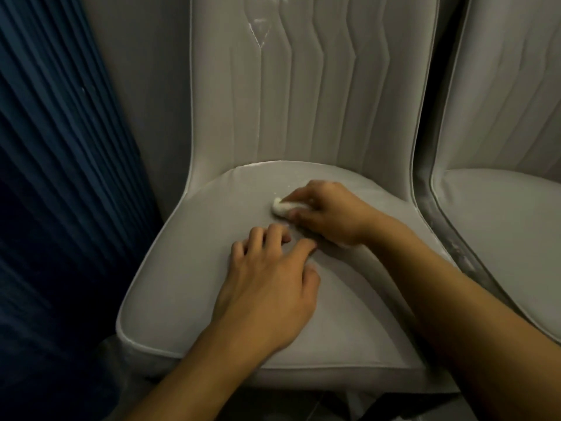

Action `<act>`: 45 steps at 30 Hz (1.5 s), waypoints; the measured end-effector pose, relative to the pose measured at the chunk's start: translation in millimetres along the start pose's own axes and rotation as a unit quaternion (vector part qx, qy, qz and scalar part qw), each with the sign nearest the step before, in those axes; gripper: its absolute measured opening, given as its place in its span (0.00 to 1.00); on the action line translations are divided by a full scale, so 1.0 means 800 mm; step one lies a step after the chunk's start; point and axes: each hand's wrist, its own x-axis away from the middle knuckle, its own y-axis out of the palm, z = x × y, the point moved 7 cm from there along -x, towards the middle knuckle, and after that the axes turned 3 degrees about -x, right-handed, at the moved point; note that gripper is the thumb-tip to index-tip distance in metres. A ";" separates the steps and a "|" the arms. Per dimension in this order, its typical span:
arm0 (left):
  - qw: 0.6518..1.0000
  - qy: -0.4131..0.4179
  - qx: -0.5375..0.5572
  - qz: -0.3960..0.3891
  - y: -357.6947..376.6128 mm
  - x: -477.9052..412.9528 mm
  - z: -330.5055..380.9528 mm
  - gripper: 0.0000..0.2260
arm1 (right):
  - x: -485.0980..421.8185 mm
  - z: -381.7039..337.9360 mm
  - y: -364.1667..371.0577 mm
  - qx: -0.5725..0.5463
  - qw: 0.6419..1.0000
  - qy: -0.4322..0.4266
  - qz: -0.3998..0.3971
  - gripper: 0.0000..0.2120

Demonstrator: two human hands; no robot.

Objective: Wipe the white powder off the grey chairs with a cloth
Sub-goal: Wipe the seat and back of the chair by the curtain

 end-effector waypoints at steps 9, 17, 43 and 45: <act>1.000 -0.005 0.014 0.005 0.000 -0.001 -0.005 0.18 | -0.078 0.067 0.002 0.102 0.983 0.121 0.090 0.17; 1.000 0.000 0.021 0.001 0.002 -0.001 -0.004 0.18 | -0.055 0.002 0.005 -0.008 0.999 -0.033 -0.015 0.15; 1.000 -0.005 0.010 0.002 0.002 -0.001 -0.003 0.18 | -0.027 0.158 -0.048 0.117 0.947 0.264 0.144 0.19; 1.000 -0.004 0.008 -0.003 0.001 -0.002 -0.003 0.18 | -0.043 0.121 -0.030 0.079 0.969 0.207 0.110 0.17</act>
